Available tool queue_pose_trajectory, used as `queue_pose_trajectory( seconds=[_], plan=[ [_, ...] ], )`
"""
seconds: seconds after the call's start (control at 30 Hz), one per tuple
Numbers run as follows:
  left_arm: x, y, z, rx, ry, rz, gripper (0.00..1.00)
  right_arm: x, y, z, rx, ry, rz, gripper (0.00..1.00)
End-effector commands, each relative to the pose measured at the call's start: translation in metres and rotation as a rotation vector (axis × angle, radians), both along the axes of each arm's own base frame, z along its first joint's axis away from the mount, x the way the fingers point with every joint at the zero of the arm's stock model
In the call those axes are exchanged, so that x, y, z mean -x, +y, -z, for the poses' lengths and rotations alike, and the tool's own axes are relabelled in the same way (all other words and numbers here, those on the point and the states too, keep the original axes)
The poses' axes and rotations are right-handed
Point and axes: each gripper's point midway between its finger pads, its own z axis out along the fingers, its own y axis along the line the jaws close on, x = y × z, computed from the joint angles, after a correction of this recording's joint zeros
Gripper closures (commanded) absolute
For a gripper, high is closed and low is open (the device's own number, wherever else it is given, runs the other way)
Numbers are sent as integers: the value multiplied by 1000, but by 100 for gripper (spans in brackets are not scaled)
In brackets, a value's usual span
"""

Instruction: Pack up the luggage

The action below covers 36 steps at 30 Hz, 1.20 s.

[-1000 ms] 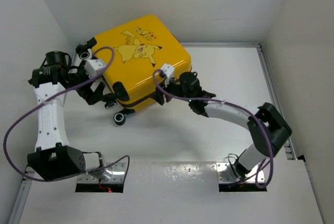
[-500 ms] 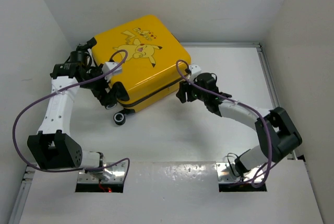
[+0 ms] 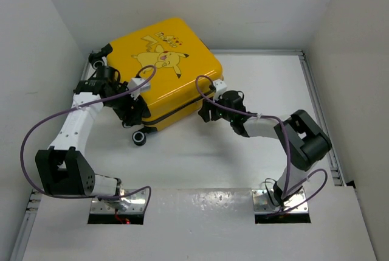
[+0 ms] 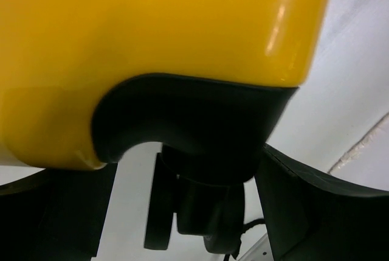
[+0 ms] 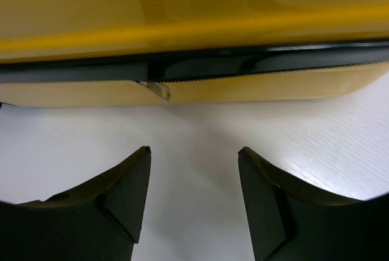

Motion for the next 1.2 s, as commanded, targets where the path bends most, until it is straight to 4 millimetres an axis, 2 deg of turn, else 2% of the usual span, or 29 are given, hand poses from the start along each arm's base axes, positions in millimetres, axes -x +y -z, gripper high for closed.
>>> queue_pose_trajectory(
  seconds=[0.0, 0.17, 0.4, 0.5, 0.53, 0.57, 0.63, 0.67, 0.7, 0.8, 0.83, 0.9, 1.03, 1.17],
  plan=[
    [-17, 1, -8, -14, -61, -51, 10, -22, 23, -39, -98, -126, 9, 41],
    [-15, -3, 3, -2, -19, -66, 12, -29, 37, -54, -152, -173, 34, 46],
    [-17, -4, 5, 5, -10, -82, 12, -37, 53, -65, -174, -234, 23, 54],
    [-18, -2, 8, -3, -1, -86, 12, -44, 61, -65, -173, -243, 29, 62],
    [-18, -2, 8, -3, -1, -86, 12, -45, 64, -63, -162, -250, 19, 70],
    [-17, -2, 8, 1, 3, -95, 12, -53, 60, -66, -157, -265, 56, 75],
    [-20, -1, 8, -7, -6, -99, 12, -57, 62, -61, -130, -282, 55, 85],
    [-20, -1, 8, -7, -6, -99, 12, -62, 59, -64, -124, -295, 84, 96],
    [-20, 1, 8, -16, -7, -104, 12, -65, 57, -63, -118, -300, 93, 100],
    [-18, 7, 12, -17, 5, -124, 17, -69, 47, -64, -101, -314, 124, 100],
    [-16, 7, 15, -18, 15, -124, 22, -70, 42, -74, -112, -328, 134, 100],
    [-17, 14, 15, -18, 15, -148, 27, -67, 29, -67, -90, -318, 144, 100],
    [-16, 23, 18, -8, 25, -177, 29, -51, 6, -73, -82, -328, 142, 100],
    [-17, 24, 20, -3, 30, -173, 29, -43, 3, -77, -99, -332, 111, 100]
  ],
)
